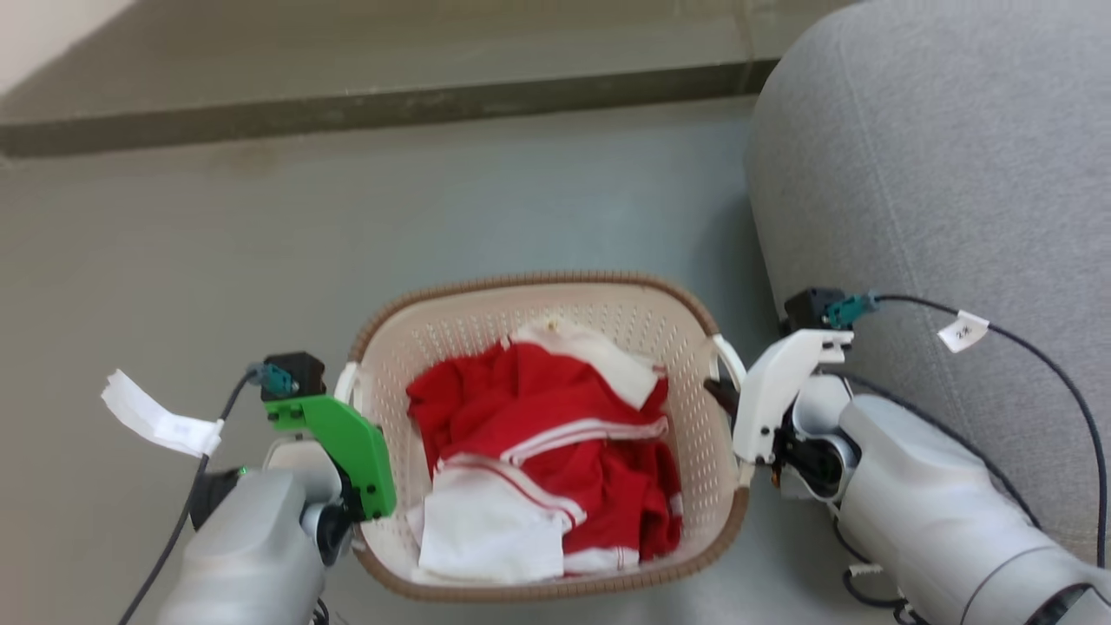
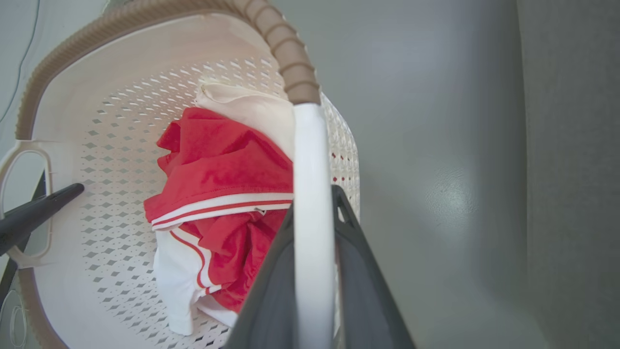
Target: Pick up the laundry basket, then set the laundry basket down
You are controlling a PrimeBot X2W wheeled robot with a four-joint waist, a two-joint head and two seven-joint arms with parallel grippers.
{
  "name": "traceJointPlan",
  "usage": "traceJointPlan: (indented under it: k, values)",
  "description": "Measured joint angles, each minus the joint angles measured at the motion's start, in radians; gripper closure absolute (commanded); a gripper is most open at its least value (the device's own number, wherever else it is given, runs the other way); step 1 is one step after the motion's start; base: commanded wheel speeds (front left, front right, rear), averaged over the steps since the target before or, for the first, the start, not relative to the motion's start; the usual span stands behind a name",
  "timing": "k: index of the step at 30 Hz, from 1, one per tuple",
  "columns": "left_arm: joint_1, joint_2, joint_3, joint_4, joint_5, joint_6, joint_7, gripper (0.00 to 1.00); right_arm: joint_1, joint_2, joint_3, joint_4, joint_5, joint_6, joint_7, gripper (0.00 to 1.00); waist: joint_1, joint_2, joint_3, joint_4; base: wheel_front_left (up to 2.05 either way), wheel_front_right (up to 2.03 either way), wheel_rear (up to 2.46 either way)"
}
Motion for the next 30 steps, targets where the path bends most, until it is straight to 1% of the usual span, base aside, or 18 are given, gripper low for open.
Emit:
traceJointPlan:
  k: [6,14,22,30]
  values:
    - [0.071,-0.002,-0.027,0.0,-0.046,0.0,0.079,1.0,0.071,-0.002,0.024,0.011,0.027,0.0,0.055,1.0,0.0,0.0,-0.087,-0.005,0.0,0.0,0.0]
    - [0.086,-0.002,-0.042,-0.013,-0.068,0.0,0.115,1.0,0.084,-0.01,0.041,0.012,0.052,0.0,0.093,1.0,0.0,0.0,-0.169,-0.012,0.0,0.0,0.0]
    - [0.094,-0.002,-0.061,-0.023,-0.091,0.0,0.14,1.0,0.086,-0.019,0.054,0.01,0.068,0.0,0.128,1.0,0.0,0.0,-0.187,-0.016,0.0,0.0,0.0]
    - [0.096,-0.001,-0.072,-0.031,-0.106,0.001,0.144,1.0,0.086,-0.027,0.063,0.003,0.077,0.0,0.129,1.0,0.0,0.0,-0.18,-0.012,0.0,0.0,0.0]
